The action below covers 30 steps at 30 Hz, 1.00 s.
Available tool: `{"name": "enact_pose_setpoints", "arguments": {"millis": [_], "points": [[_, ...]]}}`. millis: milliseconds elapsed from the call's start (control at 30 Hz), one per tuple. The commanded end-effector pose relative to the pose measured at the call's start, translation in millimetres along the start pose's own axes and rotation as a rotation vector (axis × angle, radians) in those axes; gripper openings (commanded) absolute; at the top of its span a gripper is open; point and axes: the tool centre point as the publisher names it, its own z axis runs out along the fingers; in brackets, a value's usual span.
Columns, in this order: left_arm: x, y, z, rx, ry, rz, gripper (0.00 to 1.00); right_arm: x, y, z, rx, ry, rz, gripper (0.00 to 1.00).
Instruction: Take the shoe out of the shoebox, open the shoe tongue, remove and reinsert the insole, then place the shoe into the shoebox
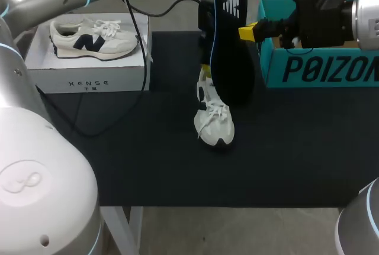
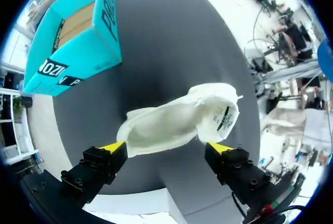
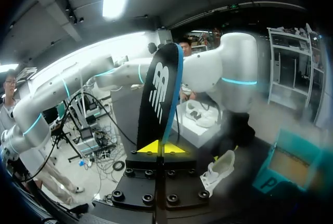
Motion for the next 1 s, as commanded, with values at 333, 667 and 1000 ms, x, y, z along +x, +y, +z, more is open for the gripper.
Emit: {"name": "enact_pose_setpoints", "arguments": {"millis": [333, 667, 1000], "points": [[39.5, 19, -16, 0.205, -0.056, -0.094, 1.00, -0.7, 0.2, 3, 0.001, -0.001, 0.000, 0.00], [56.3, 21, -27, 0.250, -0.064, -0.134, 1.00, -0.7, 0.2, 3, 0.001, -0.001, 0.000, 0.00], [56.3, 21, -27, 0.250, -0.064, -0.134, 1.00, -0.7, 0.2, 3, 0.001, -0.001, 0.000, 0.00]]}}
